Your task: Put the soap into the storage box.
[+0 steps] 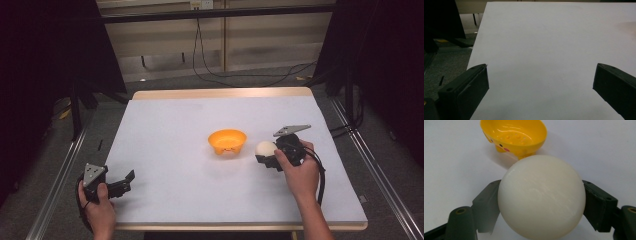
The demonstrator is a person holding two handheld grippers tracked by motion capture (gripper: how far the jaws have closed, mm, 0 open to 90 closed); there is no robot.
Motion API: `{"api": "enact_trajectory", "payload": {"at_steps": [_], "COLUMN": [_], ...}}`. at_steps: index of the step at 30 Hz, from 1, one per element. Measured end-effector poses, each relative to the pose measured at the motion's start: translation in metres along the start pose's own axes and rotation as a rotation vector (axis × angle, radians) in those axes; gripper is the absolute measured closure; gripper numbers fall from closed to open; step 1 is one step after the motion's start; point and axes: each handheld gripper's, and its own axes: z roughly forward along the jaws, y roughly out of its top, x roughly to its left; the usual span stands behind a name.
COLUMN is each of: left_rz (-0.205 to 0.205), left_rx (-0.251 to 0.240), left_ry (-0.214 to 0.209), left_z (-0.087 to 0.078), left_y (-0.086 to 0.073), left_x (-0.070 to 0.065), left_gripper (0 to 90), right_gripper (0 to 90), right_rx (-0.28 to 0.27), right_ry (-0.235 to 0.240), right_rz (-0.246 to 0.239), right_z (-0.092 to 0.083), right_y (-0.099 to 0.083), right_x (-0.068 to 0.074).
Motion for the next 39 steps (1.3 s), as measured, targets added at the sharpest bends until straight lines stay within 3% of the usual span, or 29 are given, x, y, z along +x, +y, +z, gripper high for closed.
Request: {"api": "enact_trajectory", "payload": {"at_steps": [14,39], "left_rz": [-0.003,-0.001], "left_rx": [-0.001,0.005], "left_ry": [-0.002,-0.007], "left_z": [0.000,0.000], "left_y": [0.000,0.000], "left_x": [0.000,0.001], "left_gripper": [0.0,0.0], "right_gripper": [23.9,23.9], "right_rx": [-0.002,-0.008], "right_ry": [0.022,0.048], "right_rz": [-0.027,-0.043], "right_z": [0.009,0.023], "right_y": [0.023,0.044], "right_x": [0.007,0.014]}}
